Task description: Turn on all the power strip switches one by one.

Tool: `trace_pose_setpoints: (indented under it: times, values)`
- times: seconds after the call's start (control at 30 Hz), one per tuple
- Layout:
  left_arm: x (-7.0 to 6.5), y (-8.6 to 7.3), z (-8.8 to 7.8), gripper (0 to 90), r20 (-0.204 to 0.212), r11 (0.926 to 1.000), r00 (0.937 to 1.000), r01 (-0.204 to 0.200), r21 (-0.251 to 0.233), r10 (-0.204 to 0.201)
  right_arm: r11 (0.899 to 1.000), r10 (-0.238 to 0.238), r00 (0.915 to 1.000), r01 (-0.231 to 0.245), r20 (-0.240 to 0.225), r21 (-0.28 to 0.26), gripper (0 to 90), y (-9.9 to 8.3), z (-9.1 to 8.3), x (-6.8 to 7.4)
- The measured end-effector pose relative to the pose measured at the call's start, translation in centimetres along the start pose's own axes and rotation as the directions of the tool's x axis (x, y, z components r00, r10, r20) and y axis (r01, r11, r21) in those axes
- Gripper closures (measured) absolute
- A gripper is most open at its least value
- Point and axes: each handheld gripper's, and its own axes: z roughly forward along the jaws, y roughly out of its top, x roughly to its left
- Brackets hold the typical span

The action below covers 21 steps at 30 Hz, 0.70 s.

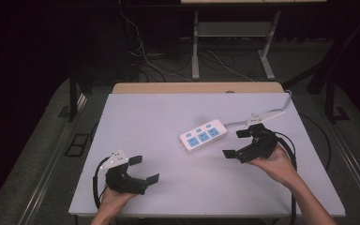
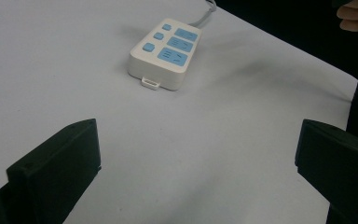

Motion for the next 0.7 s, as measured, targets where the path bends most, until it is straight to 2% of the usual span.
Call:
trace_pose_setpoints:
  times: [0.47, 0.7]
  values:
    - [0.0, 0.0, 0.0, 0.0, 0.0, 1.0, 1.0, 0.001, -0.002, -0.001, 0.999, -0.029, 0.9994, 0.029, -0.022, 0.037, 0.3, 2.5, 3.1, -0.3]
    - [0.1, 0.0, 0.0, 0.0, 0.001, 1.0, 1.0, 0.002, -0.005, -0.002, 0.998, -0.039, 0.9988, 0.04, -0.03, 0.043, 0.3, 3.6, 4.1, -0.4]
